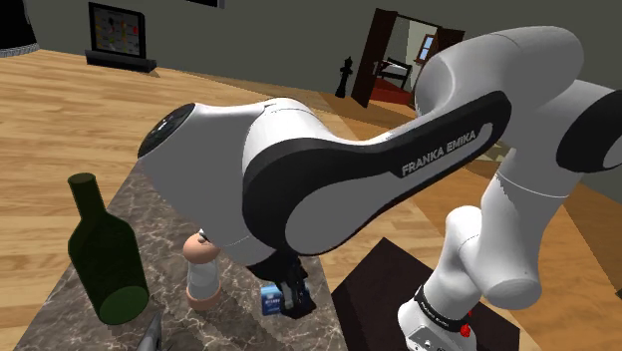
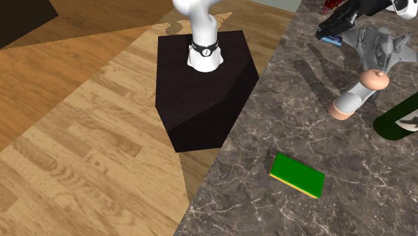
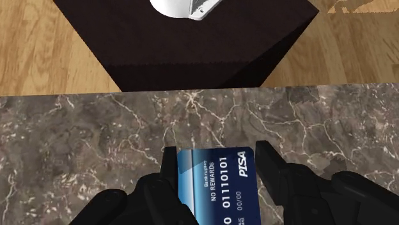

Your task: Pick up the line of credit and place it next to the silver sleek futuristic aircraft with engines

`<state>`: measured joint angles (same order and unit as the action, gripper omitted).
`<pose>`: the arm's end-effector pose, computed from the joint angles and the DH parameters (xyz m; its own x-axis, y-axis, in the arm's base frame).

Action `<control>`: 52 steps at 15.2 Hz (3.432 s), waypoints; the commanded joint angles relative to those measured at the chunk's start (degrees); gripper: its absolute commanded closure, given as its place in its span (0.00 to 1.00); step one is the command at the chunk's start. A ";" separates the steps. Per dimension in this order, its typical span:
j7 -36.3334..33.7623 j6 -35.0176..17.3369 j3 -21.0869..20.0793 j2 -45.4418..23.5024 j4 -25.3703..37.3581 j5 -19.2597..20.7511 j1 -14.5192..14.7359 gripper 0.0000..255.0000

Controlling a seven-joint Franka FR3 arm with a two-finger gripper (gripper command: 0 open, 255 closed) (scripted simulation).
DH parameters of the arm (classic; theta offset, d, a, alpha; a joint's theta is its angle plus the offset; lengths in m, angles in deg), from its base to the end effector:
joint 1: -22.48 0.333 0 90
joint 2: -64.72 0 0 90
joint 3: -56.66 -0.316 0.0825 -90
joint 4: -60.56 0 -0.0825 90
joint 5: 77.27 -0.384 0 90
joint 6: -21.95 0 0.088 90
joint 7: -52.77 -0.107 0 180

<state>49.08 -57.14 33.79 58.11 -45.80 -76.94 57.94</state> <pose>0.2766 0.4364 0.4301 0.4741 0.6869 -0.5509 0.8215 -0.5702 -0.0040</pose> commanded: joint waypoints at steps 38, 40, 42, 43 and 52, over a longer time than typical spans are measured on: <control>-10.85 -19.91 -2.64 -15.69 -5.05 1.33 6.98 1.00; -10.85 -19.91 -2.64 -15.69 -5.05 1.33 6.98 1.00; -10.85 -19.91 -2.64 -15.69 -5.05 1.33 6.98 1.00; -10.85 -19.91 -2.64 -15.69 -5.05 1.33 6.98 1.00; -10.92 -16.03 -2.63 -16.12 -0.76 1.41 7.15 0.00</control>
<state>38.31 -74.62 31.22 42.13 -48.11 -75.50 64.94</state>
